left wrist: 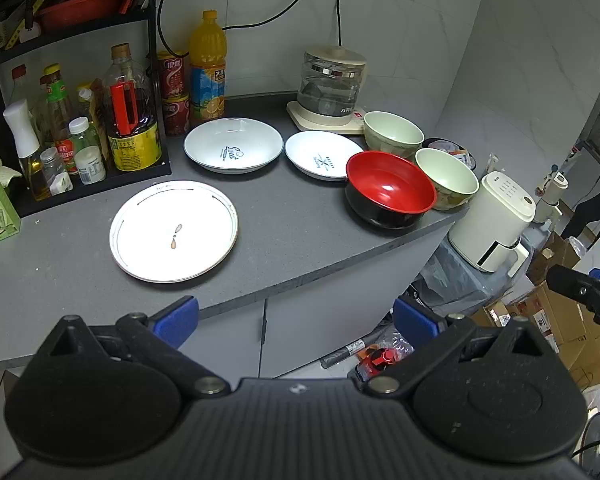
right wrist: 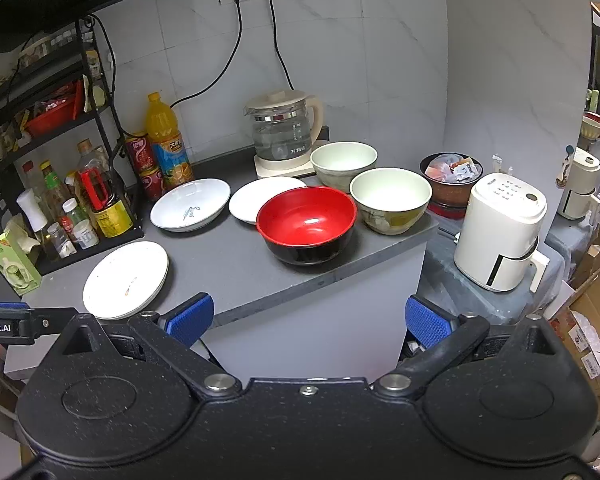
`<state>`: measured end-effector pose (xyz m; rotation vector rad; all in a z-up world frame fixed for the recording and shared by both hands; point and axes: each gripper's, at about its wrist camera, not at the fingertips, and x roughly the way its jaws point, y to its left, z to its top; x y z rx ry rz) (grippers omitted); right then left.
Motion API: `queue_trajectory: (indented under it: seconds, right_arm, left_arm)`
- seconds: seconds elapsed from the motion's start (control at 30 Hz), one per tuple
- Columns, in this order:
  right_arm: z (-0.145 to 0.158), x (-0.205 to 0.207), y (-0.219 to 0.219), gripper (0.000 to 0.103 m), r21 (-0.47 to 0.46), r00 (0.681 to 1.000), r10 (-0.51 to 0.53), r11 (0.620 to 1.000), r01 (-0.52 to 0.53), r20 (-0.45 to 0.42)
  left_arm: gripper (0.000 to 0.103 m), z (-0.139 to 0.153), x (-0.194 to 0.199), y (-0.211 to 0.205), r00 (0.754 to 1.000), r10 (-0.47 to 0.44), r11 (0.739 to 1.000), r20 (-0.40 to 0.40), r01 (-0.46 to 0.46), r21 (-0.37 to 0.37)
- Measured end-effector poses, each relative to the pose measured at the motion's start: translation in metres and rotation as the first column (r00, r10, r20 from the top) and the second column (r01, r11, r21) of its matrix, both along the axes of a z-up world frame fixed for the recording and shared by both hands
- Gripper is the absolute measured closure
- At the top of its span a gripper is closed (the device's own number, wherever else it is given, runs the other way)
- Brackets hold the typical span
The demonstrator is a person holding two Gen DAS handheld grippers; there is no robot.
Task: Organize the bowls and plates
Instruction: 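Move the right tool toward the red bowl and cream bowls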
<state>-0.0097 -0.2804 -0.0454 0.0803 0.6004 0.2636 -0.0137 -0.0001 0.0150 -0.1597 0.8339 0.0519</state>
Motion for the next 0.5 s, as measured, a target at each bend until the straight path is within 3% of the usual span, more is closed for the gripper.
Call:
queue_trajectory:
  seconds: [0.5]
  right_arm:
    - [-0.0045,0.0076,-0.0086,0.000,-0.004,1.000,-0.001,1.000,0.001,-0.016]
  left_arm:
    - [0.001,-0.0015,0.0024,-0.0037,1.000,0.003,1.000,0.001,-0.003,-0.004]
